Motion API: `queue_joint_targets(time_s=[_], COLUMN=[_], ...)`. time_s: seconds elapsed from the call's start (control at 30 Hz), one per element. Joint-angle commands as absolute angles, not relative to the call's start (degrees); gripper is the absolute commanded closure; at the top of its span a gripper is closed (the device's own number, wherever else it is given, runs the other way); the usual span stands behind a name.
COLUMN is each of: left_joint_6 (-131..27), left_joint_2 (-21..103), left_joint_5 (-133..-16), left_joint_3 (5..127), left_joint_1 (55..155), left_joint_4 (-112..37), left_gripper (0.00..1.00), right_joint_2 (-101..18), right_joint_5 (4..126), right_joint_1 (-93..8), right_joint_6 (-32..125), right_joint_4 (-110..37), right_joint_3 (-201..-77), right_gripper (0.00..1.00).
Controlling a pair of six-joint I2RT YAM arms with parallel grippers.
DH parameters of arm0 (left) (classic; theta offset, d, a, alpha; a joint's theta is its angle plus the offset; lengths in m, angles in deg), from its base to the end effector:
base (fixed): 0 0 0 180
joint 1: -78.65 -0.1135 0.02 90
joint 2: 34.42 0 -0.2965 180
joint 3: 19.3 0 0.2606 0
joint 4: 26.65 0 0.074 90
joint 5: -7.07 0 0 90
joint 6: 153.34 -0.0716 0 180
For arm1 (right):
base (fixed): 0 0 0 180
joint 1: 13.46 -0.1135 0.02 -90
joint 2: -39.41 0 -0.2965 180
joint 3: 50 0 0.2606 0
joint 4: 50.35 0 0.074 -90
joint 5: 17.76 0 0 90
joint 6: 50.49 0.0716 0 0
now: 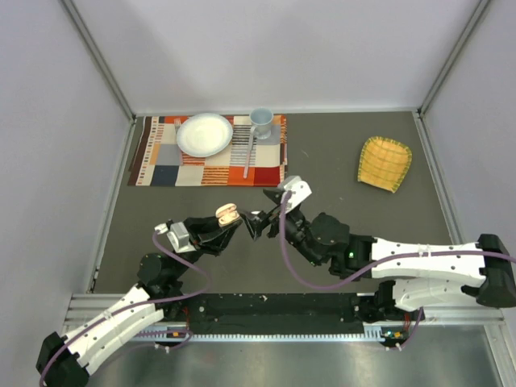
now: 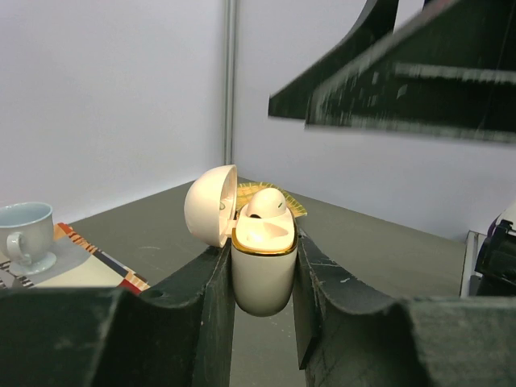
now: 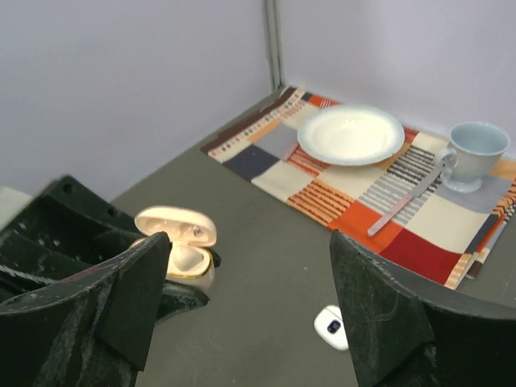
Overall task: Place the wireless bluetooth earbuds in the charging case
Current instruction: Adjust the right earbud in the charging case, then pick up the left earbud from the corner of the board.
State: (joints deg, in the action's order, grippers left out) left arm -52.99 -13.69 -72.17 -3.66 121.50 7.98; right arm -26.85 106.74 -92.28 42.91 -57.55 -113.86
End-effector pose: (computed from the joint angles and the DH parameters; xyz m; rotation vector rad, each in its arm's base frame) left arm 0.0846 -0.0967 0.2665 0.4768 1.0029 -0.9347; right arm 0.0967 0.2801 0.3851 -0.5036 1.4584 0.7032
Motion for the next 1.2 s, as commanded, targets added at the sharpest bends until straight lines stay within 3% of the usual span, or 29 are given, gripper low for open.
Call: queue_joint_targets(time_s=[0.0,0.1,0.17,0.27,0.4,0.47,0.77,0.97,1.07,1.1,1.13,1.17], left_joint_6=[-53.94,-54.2,-54.2,-54.29,-54.29,-54.29,-54.64,-54.9,-54.99,-55.08,-55.08,-55.08], left_joint_2=[-14.47,-15.17,-15.7,-16.58,-18.07,-18.43,-19.13,-19.22,-19.31,-19.31,-19.31,-19.31], left_joint_5=[-72.91,-73.17,-73.52,-73.7,-73.79,-73.97,-74.84,-75.02,-75.19,-75.37,-75.28,-75.2], left_joint_3=[-8.45,-8.36,-8.54,-8.54,-8.54,-8.45,-8.45,-8.36,-8.28,-8.27,-8.27,-8.36], left_joint_1=[121.53,121.45,121.45,121.45,121.53,121.45,121.36,121.45,121.45,121.36,121.45,121.45], left_joint_4=[9.35,8.64,8.38,7.5,6.54,5.75,4.95,4.51,4.51,4.51,4.43,4.34], left_gripper=[1.0,1.0,1.0,1.0,1.0,1.0,1.0,1.0,1.0,1.0,1.0,1.0], right_joint_2=[-22.12,-21.76,-22.63,-24.39,-27.81,-30.79,-43.63,-52.68,-55.24,-55.77,-56.29,-57.26], right_joint_5=[111.16,115.9,119.25,110.42,88.2,84.82,86.22,82.88,83.4,83.05,82.27,80.69], right_joint_1=[-91.68,-88.44,-84.32,-71.94,-53.94,-50.65,-47.03,-46.33,-45.98,-45.11,-44.57,-43.79], right_joint_6=[41.79,47.22,59.98,76.09,85.38,87.66,94.88,89.08,90.39,91.27,92.06,93.46], right_joint_4=[-64.37,-59.21,-43.25,-24.24,-18.32,-16.66,-9.62,-1.37,0.22,0.75,1.02,1.11], right_joint_3=[-112.53,-114.37,-119.0,-122.01,-120.45,-120.0,-125.96,-136.59,-138.54,-138.89,-138.99,-138.99], right_gripper=[0.18,0.15,0.15,0.14,0.14,0.14,0.21,0.21,0.16,0.12,0.02,0.01])
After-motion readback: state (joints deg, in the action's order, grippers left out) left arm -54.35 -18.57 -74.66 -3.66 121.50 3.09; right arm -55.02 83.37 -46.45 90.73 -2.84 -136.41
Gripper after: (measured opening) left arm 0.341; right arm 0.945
